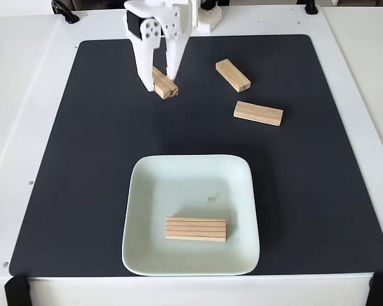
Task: Pick up the wooden block and place them on the plate.
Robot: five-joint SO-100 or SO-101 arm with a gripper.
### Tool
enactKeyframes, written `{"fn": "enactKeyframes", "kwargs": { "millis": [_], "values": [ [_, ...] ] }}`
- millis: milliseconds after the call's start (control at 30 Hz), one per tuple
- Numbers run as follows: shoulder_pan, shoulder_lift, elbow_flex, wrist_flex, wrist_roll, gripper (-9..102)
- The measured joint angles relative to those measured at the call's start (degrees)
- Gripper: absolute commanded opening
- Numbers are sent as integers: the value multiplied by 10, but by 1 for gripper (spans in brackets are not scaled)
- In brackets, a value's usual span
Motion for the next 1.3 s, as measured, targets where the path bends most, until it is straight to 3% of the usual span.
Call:
{"fn": "enactKeyframes", "kwargs": {
  "millis": [300, 467, 700, 1100, 1300],
  "values": [
    [-20, 185, 11, -3, -356, 0],
    [-19, 171, -15, -42, -461, 0],
    [-55, -30, -222, -156, -477, 0],
    [-84, -553, -765, -165, -477, 0],
    [-88, -743, -958, -171, -477, 0]
  ]
}}
